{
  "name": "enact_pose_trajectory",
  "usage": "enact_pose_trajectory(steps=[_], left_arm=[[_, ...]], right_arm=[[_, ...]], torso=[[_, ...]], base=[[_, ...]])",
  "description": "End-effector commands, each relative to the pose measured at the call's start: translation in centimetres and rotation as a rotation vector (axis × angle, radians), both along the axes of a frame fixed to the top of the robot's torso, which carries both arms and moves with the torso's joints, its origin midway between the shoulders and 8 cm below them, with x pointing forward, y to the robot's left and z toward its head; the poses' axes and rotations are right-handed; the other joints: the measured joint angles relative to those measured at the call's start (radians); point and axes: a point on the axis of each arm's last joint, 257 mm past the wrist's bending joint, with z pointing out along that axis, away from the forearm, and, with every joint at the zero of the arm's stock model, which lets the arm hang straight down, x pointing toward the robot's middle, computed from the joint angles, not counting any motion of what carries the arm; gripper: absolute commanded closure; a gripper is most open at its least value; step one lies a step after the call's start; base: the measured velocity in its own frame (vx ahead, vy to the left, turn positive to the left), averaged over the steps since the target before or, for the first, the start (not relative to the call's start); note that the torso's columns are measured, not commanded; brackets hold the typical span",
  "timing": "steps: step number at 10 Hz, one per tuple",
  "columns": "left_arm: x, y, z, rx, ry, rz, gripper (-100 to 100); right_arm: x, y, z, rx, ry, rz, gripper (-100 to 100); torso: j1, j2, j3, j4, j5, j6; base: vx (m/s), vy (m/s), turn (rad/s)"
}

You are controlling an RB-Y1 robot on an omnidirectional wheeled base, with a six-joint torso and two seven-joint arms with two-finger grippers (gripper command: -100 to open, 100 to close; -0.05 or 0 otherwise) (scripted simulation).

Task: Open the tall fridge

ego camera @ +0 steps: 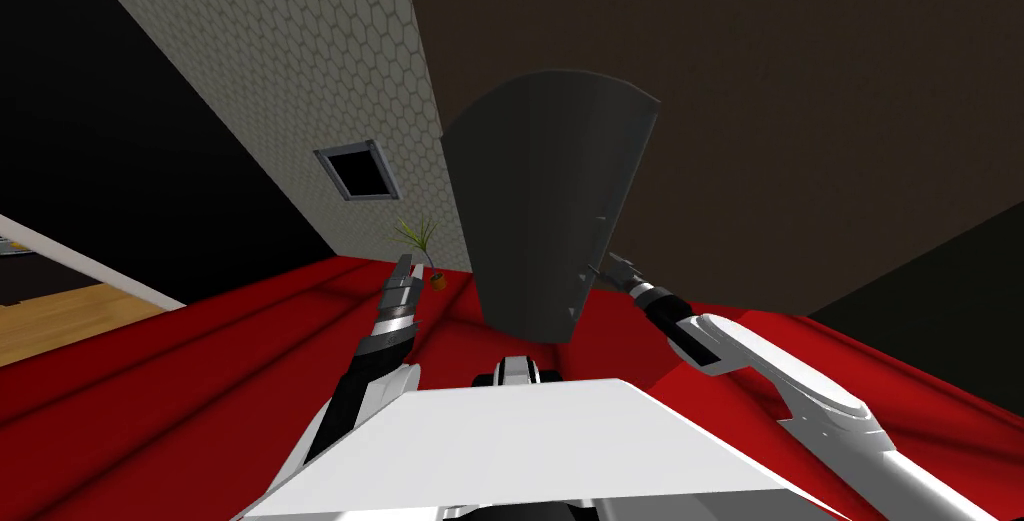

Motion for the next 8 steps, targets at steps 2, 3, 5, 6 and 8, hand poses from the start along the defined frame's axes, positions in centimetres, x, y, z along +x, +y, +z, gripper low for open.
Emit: enact_pose_trajectory(steps=[2,3,5,6,8], left_arm=[[0.0,0.0,0.0,0.000,0.000,0.000,0],[0.0,0.0,0.0,0.000,0.000,0.000,0],[0.0,0.0,0.0,-0.001,-0.001,0.000,0],[0.0,0.0,0.0,0.000,0.000,0.000,0],[0.0,0.0,0.0,0.000,0.000,0.000,0]], right_arm=[[-0.1,-1.0,0.3,0.000,-0.003,-0.027,100],[-0.2,-1.7,0.3,0.000,-0.003,-0.050,100],[-0.4,-2.5,0.4,0.000,-0.003,-0.072,100],[-0.5,-3.2,0.4,0.000,-0.002,-0.094,100],[-0.9,-4.7,0.5,0.000,-0.002,-0.139,100]], torso=[[0.001,0.003,0.002,-0.001,-0.001,-0.002],[0.007,0.003,0.002,-0.002,0.000,0.001],[0.010,0.003,0.003,-0.002,0.001,0.000],[0.004,-0.002,-0.001,-0.001,0.002,-0.004],[0.008,-0.005,-0.004,-0.002,0.003,-0.004]], base=[[-0.013,0.047,-0.062],[-0.124,0.250,-0.168],[-0.140,0.264,-0.146],[-0.097,0.218,-0.097],[-0.121,0.259,-0.157]])
